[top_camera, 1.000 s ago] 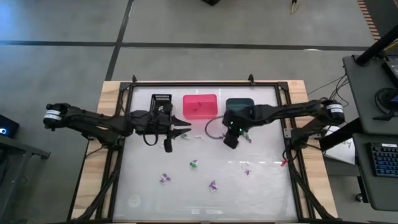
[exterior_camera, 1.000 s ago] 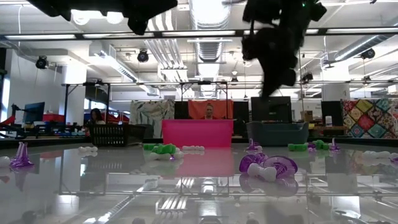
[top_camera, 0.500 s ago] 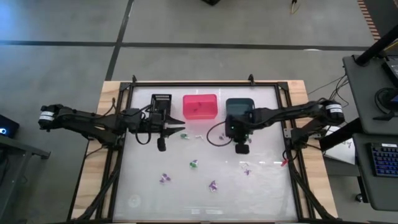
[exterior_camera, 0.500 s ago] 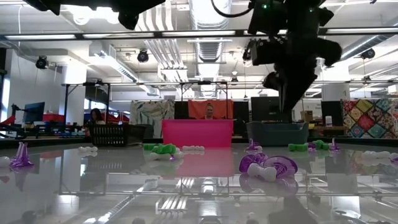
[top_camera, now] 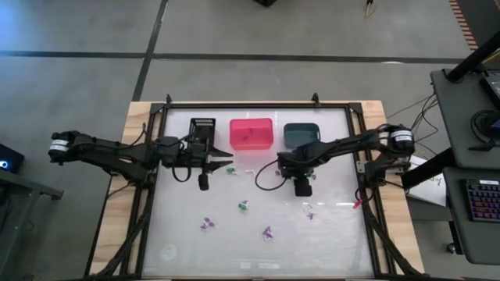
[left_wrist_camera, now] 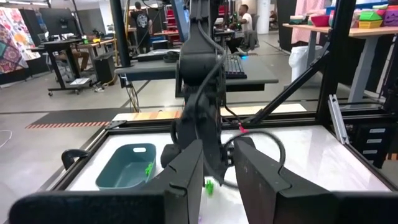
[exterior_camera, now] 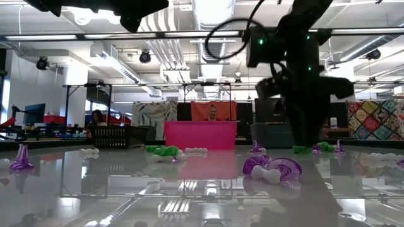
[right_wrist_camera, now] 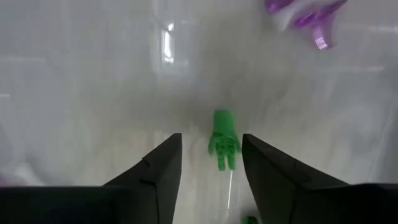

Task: Sort Halloween decoration
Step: Put the green skeleton toy into the blue bin

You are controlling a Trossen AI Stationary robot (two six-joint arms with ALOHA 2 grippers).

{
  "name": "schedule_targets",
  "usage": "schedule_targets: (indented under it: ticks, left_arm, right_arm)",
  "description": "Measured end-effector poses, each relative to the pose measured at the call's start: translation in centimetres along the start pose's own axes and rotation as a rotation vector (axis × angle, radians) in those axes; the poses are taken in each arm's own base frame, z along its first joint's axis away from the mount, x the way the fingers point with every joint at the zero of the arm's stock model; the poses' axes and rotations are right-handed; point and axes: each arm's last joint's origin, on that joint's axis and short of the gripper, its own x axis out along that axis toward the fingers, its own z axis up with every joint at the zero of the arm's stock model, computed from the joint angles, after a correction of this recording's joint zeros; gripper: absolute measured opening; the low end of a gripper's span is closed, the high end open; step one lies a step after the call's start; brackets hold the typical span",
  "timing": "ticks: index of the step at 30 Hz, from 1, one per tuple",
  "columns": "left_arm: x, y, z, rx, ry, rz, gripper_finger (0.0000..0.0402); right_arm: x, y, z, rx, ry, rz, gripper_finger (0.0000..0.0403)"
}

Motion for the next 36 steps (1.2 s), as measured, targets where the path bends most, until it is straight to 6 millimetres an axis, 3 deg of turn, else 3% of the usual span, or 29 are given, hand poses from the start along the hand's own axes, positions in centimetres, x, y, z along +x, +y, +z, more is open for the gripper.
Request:
schedule_targets:
  ticks: [5, 10, 17, 21, 27, 36]
  left_arm:
    - [0.0, 0.0, 0.0, 0.006, -0.001, 0.0, 0.0075]
    - [0.0, 0.0, 0.0, 0.007, 0.001, 0.001, 0.0075]
    - [-0.1, 0.1, 0.1, 0.01, 0.001, 0.036, 0.0075]
    - [-0.7, 0.2, 0.6, 0.023, -0.028, 0.039, 0.0075]
    - [-2.2, 0.4, 1.6, 0.031, -0.092, 0.044, 0.0075]
    - [-4.3, 0.9, 0.9, 0.082, -0.118, 0.066, 0.0075]
  right_arm:
    - [1.5, -0.3, 0.2, 0.027, 0.052, -0.009, 0.0165]
    - [2.0, -0.3, 0.2, 0.027, 0.067, -0.005, 0.0122]
    - [0.6, -0.2, 0.1, 0.03, 0.014, -0.019, 0.0025]
    - [-1.4, -0.3, 0.3, 0.046, -0.063, -0.021, 0.0018]
    - [-4.6, -1.5, 0.7, 0.066, -0.271, -0.014, 0.0017]
    - [-8.2, -4.5, 3.5, -0.061, -0.821, -0.063, 0.0015]
